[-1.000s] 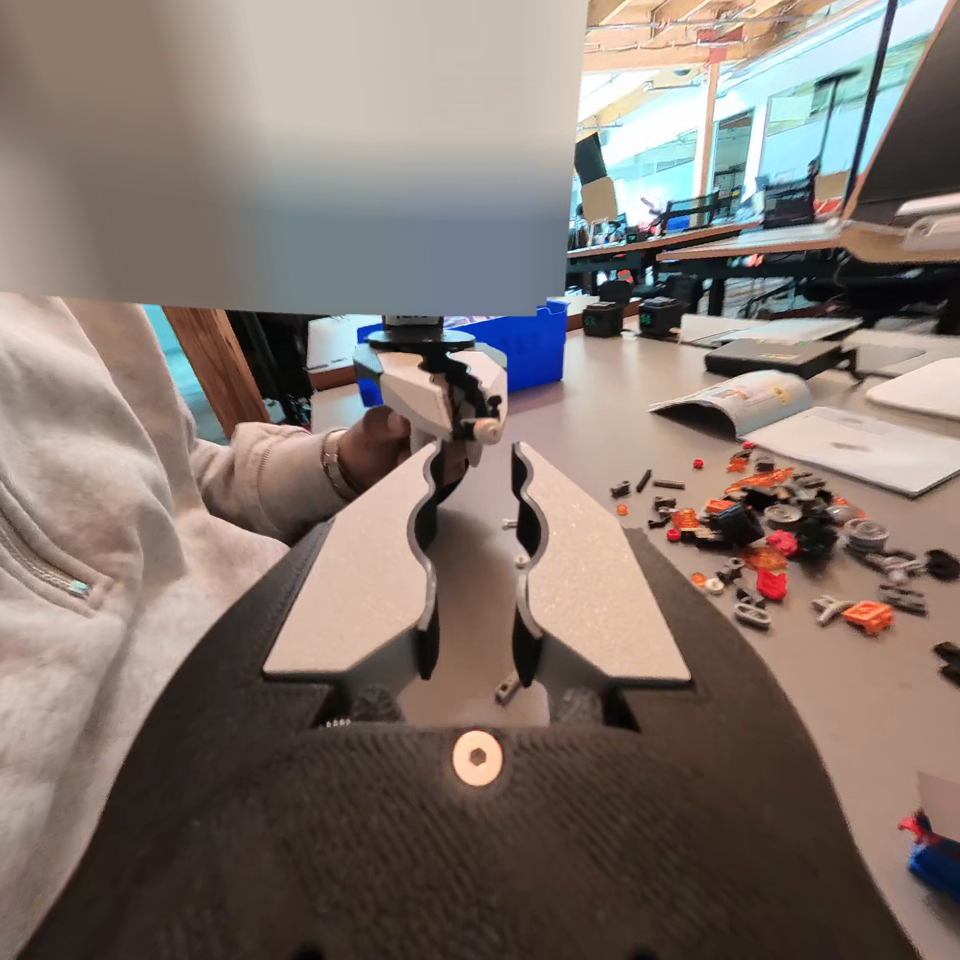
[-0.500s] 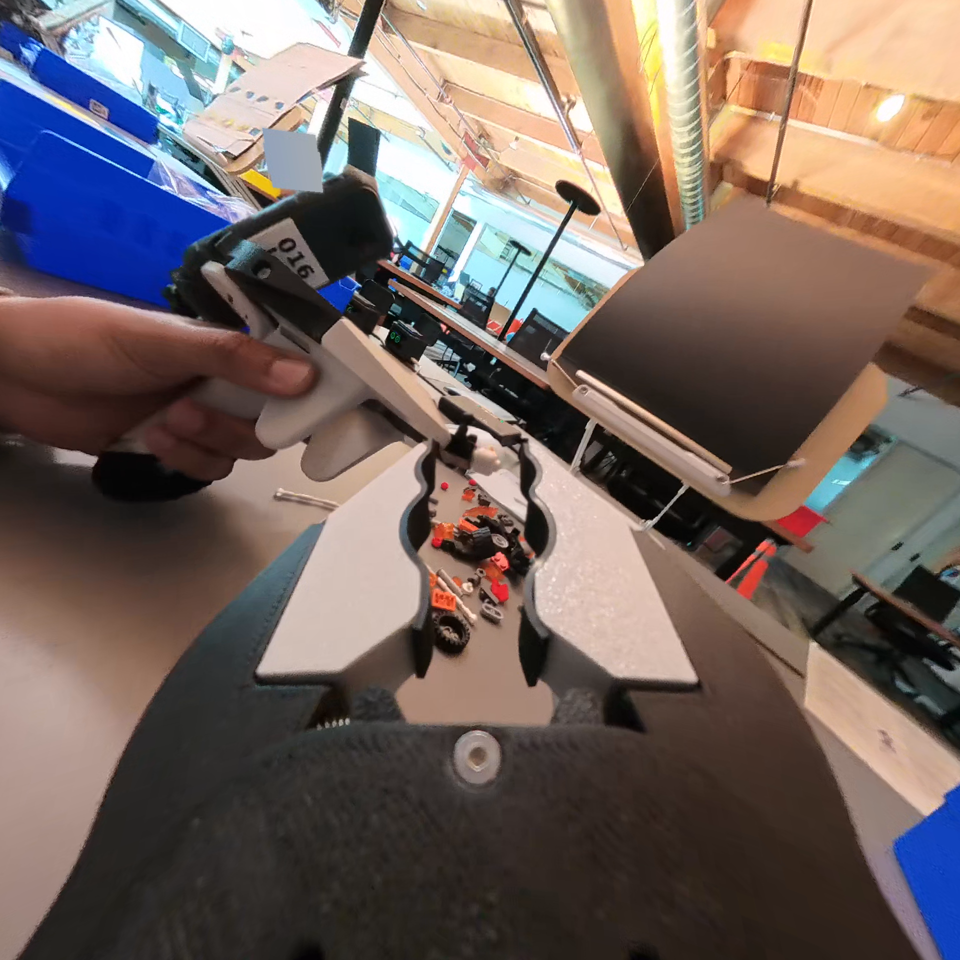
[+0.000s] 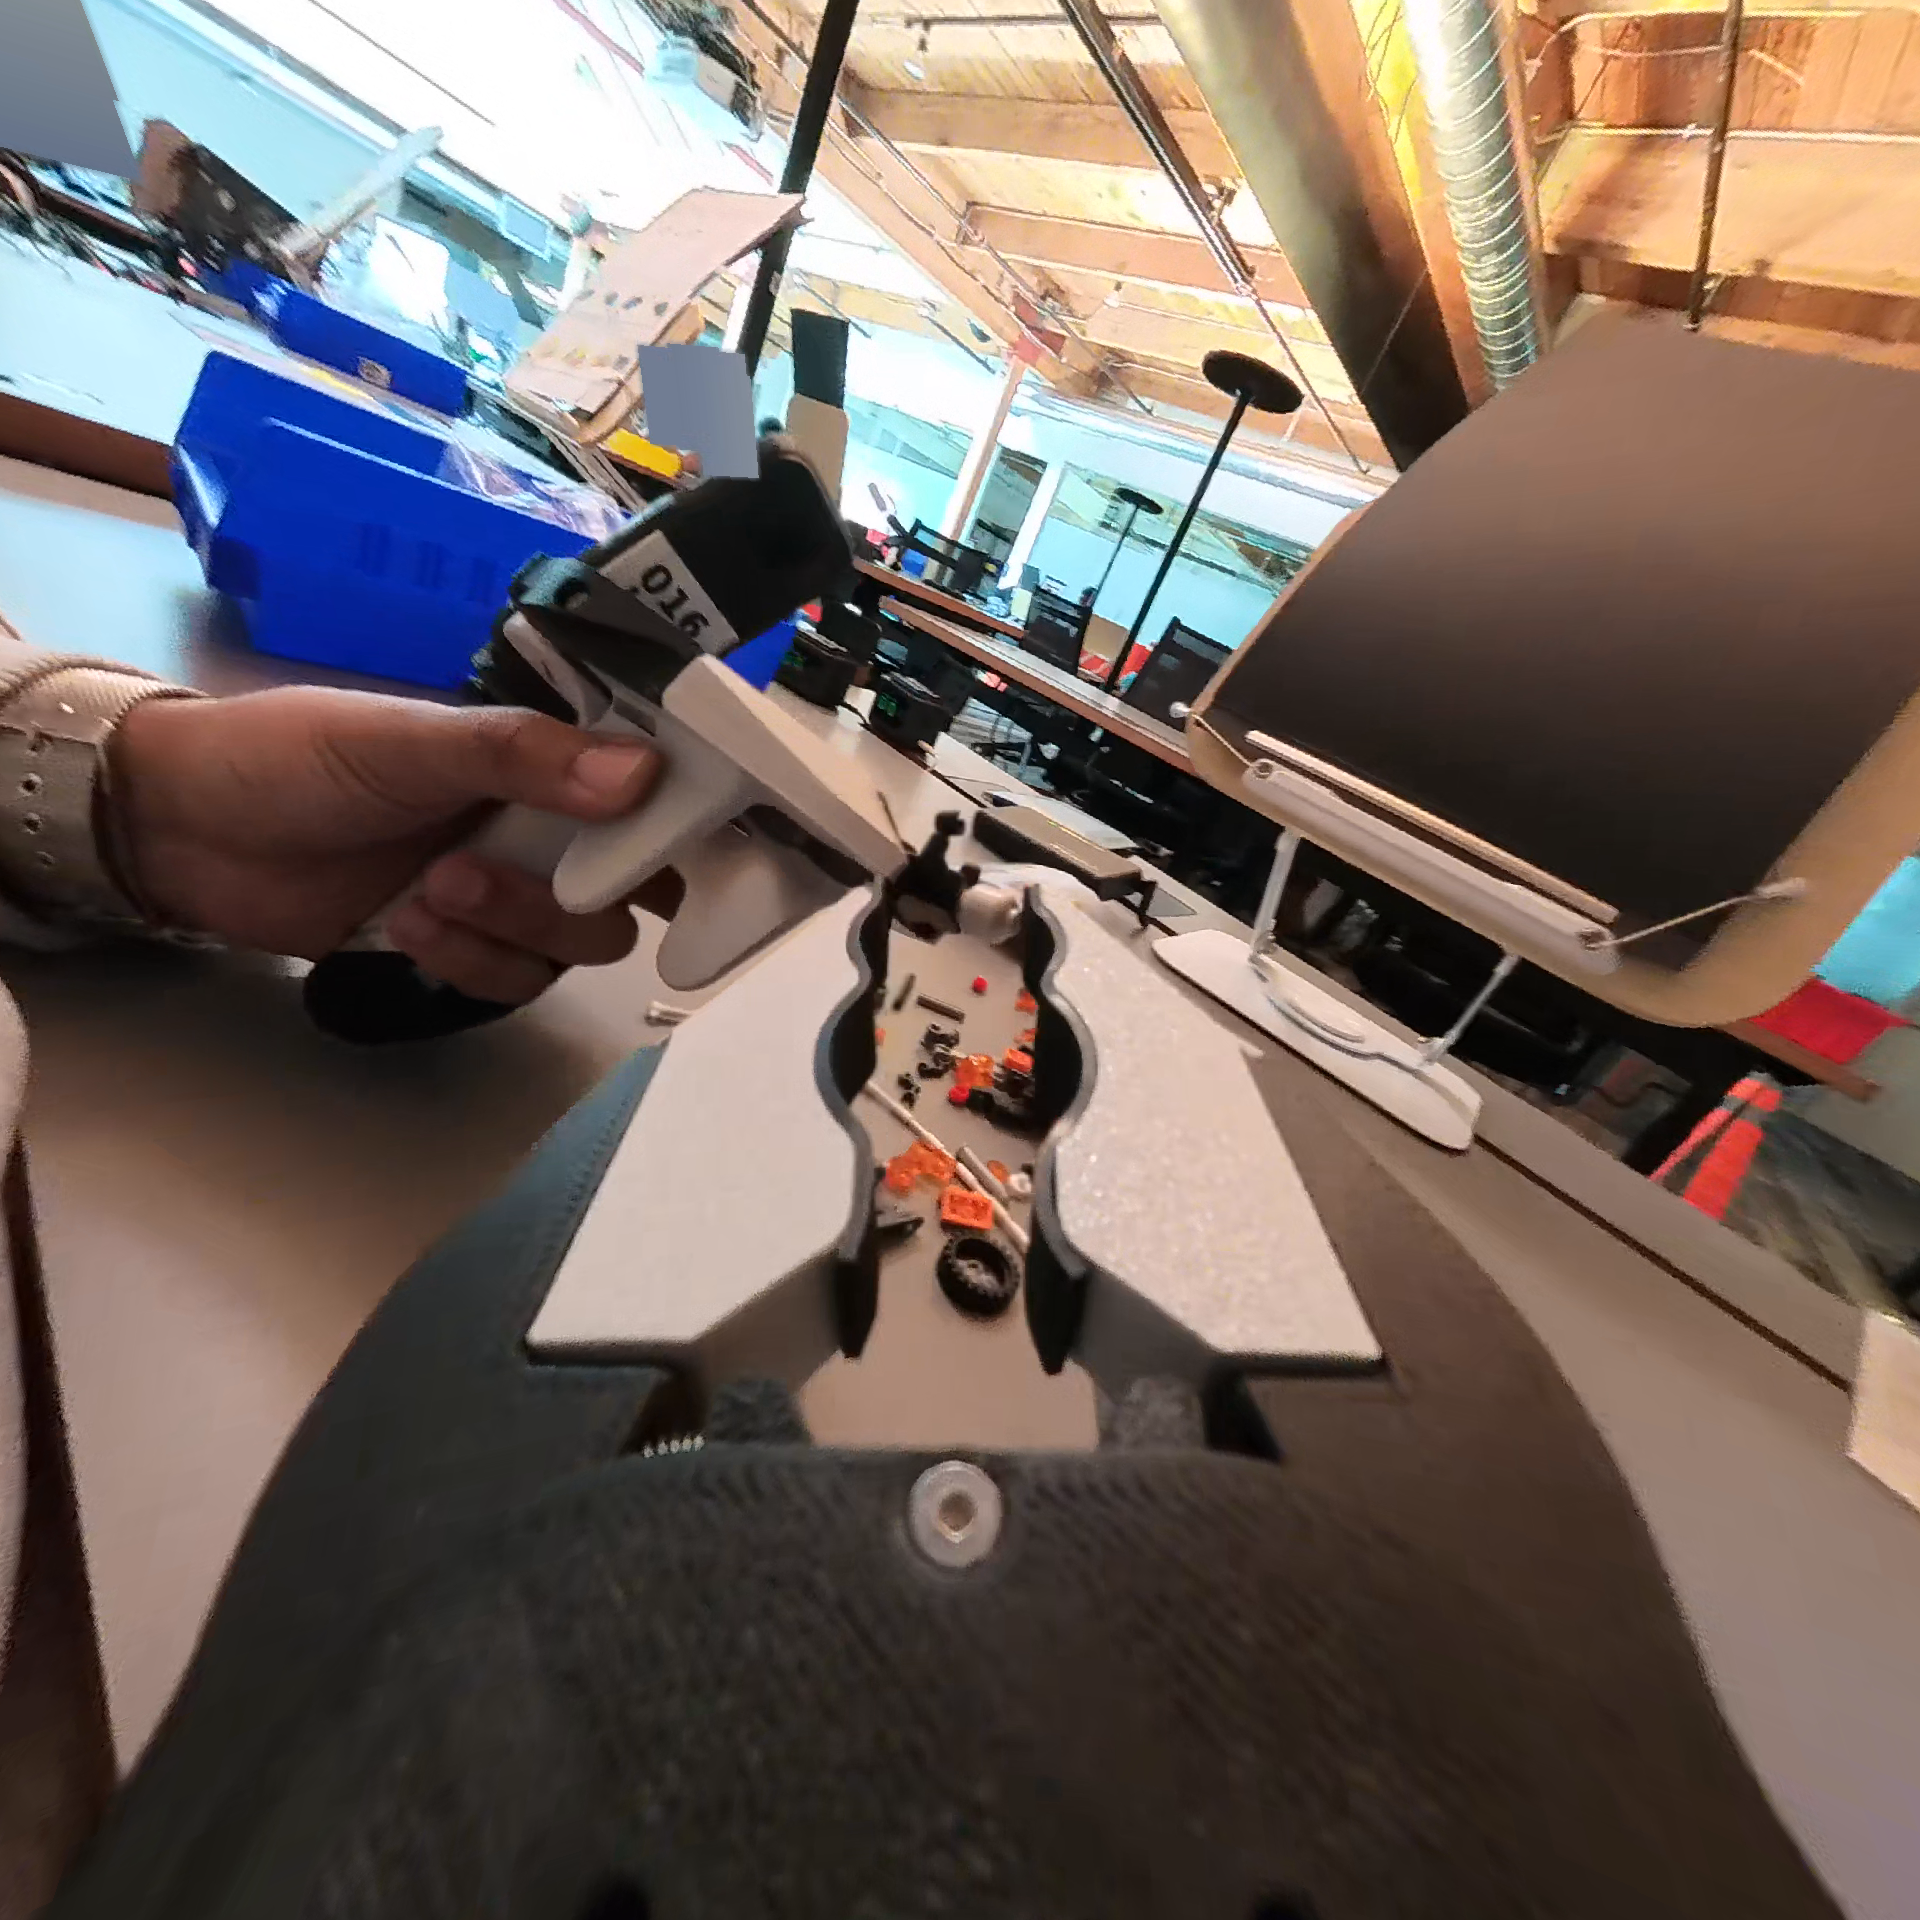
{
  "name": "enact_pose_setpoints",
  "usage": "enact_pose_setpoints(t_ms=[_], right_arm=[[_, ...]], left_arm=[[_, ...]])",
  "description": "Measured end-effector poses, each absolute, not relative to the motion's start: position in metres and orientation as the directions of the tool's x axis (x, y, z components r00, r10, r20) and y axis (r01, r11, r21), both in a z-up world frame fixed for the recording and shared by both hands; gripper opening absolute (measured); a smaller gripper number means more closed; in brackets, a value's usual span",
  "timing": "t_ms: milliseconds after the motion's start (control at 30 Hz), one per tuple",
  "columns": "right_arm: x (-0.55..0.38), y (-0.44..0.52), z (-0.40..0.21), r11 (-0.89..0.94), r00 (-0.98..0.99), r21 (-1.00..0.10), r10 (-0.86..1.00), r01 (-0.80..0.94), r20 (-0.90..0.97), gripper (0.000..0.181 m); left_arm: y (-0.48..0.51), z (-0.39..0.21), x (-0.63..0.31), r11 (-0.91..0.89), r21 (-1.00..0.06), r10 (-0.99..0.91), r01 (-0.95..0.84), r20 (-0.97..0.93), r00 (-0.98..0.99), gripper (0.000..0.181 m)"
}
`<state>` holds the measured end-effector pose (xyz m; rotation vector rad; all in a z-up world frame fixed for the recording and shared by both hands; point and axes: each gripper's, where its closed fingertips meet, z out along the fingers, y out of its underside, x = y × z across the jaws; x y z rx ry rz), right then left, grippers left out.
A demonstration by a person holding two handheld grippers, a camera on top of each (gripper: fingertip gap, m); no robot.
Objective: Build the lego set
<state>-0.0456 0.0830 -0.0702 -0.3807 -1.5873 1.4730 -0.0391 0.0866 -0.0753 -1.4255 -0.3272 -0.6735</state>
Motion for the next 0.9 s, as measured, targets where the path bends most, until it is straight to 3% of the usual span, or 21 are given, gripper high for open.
enact_pose_setpoints(t_ms=[333,533,700,900], right_arm=[[-0.033,0.079,-0.059,0.033,-0.692,-0.945,0.673,-0.326,0.263,0.023],[-0.031,0.081,-0.058,-0.027,-0.74,-0.958,0.642,-0.284,0.202,0.023],[-0.025,0.072,-0.063,-0.016,-0.784,-0.964,0.586,-0.266,0.207,0.023],[-0.019,0.076,-0.054,-0.134,-0.841,-0.969,0.529,-0.209,0.108,0.022]], left_arm=[[0.076,-0.058,-0.039,0.056,-0.71,-0.38,0.702,0.635,0.673,0.024],[0.072,-0.053,-0.036,0.051,-0.692,-0.436,0.72,0.633,0.64,0.013],[0.075,-0.056,-0.032,0.041,-0.74,-0.399,0.671,0.604,0.69,0.006],[0.073,-0.05,-0.024,0.04,-0.754,-0.444,0.656,0.575,0.687,0.007]])
